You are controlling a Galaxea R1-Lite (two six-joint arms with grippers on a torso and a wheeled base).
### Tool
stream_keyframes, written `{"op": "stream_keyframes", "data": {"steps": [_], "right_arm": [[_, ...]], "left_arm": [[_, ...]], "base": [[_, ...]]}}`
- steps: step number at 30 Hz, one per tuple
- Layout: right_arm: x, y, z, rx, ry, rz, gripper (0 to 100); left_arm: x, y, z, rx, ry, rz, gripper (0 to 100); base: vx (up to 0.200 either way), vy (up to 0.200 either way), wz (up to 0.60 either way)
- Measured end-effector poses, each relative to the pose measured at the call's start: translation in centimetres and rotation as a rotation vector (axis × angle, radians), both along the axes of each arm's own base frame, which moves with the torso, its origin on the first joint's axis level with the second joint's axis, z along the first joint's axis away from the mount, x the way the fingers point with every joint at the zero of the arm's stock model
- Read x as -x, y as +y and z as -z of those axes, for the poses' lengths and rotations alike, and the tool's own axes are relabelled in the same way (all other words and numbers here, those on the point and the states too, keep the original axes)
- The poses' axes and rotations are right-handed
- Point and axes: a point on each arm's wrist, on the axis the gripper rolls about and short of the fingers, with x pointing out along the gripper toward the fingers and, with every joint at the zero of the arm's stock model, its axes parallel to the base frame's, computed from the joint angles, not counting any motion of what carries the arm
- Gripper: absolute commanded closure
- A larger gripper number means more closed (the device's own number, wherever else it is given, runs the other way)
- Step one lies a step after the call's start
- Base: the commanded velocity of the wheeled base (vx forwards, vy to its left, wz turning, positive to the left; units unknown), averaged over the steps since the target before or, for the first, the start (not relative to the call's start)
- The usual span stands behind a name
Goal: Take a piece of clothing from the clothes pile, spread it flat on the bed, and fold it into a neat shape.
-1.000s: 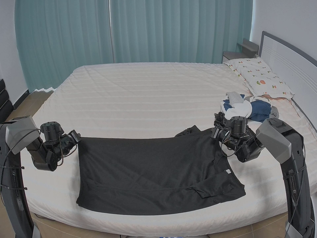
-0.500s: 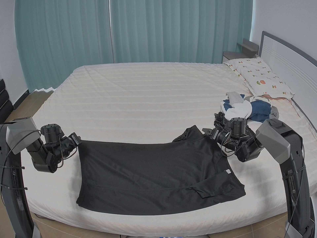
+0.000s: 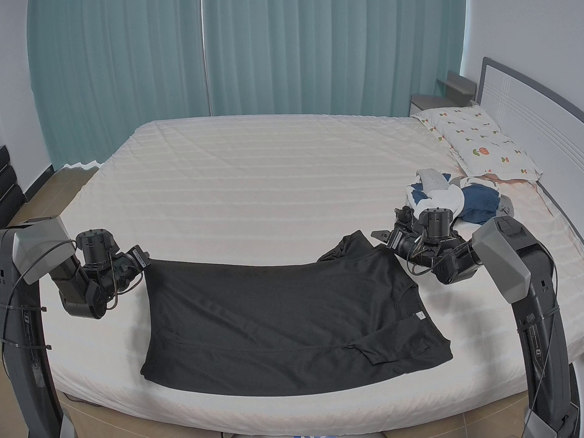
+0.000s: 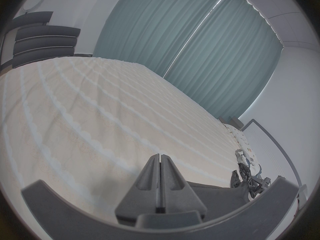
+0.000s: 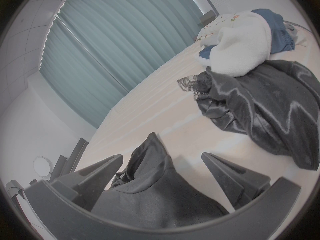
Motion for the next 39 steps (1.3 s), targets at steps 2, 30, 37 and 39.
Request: {"op": "stream_keyframes", "data": {"steps": [2, 30, 37, 39], "right_arm": [[0.0, 0.1, 0.2, -0.002, 0.008, -0.008, 100], [1.9, -2.1, -3.4, -0.03, -0.077, 0.033, 100], [3.3, -2.7, -4.8, -0.042, -0.117, 0.045, 100], [3.8, -2.8, -4.9, -0.04, -0.111, 0.039, 100]], "left_arm": [[0.0, 0.0, 0.0, 0.0, 0.001, 0.001, 100], [-0.1, 0.8, -0.9, -0.028, -0.026, -0.012, 100], [0.1, 1.1, -1.4, -0.054, -0.034, -0.019, 100], [0.1, 1.1, -1.5, -0.061, -0.035, -0.021, 100]], "base": [[0.0, 0.0, 0.0], [0.0, 0.0, 0.0], [0.0, 0.0, 0.0], [0.0, 0.0, 0.0]]}}
